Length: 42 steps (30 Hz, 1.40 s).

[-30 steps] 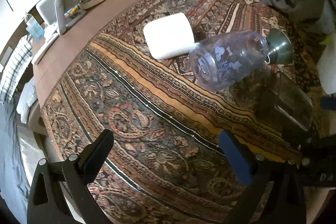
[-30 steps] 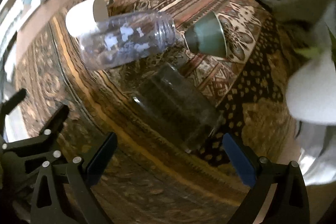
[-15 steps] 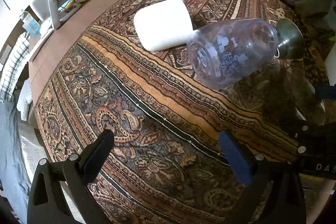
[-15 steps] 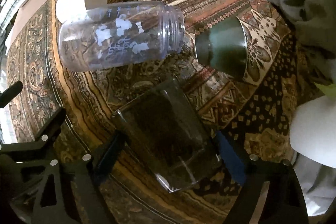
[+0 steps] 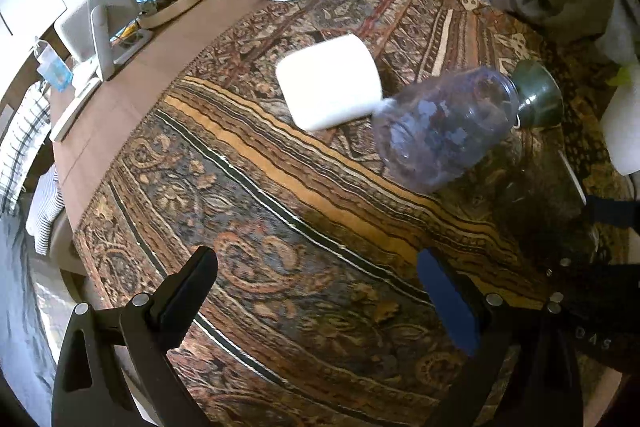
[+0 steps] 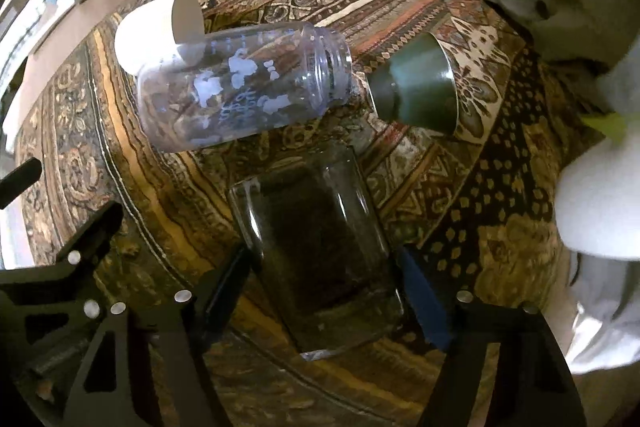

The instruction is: Flip cup upside down

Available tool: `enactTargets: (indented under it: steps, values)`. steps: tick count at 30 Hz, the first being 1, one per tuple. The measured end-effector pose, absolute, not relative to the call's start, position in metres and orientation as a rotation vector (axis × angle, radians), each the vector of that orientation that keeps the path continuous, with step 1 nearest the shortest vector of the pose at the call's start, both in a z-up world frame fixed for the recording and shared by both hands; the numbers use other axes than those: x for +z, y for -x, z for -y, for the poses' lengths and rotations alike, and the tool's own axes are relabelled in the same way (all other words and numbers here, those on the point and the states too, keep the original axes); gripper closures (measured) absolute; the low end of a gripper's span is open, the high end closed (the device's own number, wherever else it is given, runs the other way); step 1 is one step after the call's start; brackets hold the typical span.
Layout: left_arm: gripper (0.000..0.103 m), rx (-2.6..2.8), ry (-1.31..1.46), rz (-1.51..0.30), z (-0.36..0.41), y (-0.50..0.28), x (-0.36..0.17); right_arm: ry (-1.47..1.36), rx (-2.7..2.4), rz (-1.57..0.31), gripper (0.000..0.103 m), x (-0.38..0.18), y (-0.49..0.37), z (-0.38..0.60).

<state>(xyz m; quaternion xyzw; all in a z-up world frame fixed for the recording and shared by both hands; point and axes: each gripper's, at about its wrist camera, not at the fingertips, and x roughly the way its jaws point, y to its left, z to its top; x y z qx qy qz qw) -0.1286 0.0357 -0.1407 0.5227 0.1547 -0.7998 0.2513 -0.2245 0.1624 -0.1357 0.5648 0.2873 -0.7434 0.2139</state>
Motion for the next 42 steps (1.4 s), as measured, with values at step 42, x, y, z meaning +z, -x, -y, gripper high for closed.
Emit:
enactTargets:
  steps: [42]
  values:
    - [0.001, -2.480, -1.483, -0.141, 0.070, 0.061, -0.110, -1.802, -2.616, 0.053, 0.019, -0.117, 0.105, -0.110]
